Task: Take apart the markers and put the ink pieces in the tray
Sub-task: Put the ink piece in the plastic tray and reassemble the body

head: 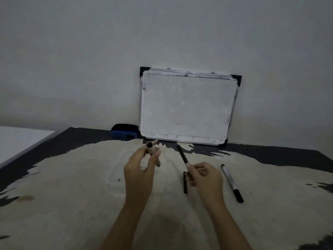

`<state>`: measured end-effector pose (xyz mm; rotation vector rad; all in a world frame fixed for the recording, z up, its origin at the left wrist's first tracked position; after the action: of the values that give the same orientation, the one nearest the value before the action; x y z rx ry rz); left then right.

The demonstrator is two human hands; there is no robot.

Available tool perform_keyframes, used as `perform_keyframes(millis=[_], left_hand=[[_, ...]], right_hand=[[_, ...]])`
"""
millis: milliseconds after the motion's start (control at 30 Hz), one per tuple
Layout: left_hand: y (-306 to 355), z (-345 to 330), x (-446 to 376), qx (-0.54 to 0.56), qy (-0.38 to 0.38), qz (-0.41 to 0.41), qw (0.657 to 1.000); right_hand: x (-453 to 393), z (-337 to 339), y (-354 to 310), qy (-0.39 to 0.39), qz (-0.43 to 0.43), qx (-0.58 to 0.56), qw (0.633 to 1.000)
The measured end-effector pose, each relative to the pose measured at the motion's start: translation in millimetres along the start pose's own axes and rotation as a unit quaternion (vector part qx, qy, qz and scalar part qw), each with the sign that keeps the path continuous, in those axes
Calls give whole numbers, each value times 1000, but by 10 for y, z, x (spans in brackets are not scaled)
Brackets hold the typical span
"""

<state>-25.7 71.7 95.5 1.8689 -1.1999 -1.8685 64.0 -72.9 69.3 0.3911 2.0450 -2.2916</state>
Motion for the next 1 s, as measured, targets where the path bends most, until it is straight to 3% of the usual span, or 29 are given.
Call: perform_keyframes(millis=[100,233,533,767,1000], left_hand=[[-14,-33,9,-29,-45,-83,995],[-84,-45,4,-61,-71,-106,990],[-152,-43,-13,-95,-105,-153,978],[-185,-106,114,-215,-185,-224,932],[-126,-187,229,-234,-194,-205,930]], right_hand=[[-104,175,-190,-90,-72,-140,983],[-107,273,-353,-151,-81,-215,961],[-133,331,-391,-119,32,-100,987],[-127,320,-389,-31,122,-62,990],[10,143,-257,-78,151,-14,985]])
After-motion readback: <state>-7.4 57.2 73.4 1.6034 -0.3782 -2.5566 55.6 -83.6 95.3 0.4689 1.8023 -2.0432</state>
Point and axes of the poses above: each hand's wrist, its own x-axis away from the middle knuckle, its own z-axis out of the back of the hand, y = z × x, the point moved 3 cm from there along -x, towards the middle knuckle, and after that the axes turned 15 degrees about y, right-handed, at the moved point
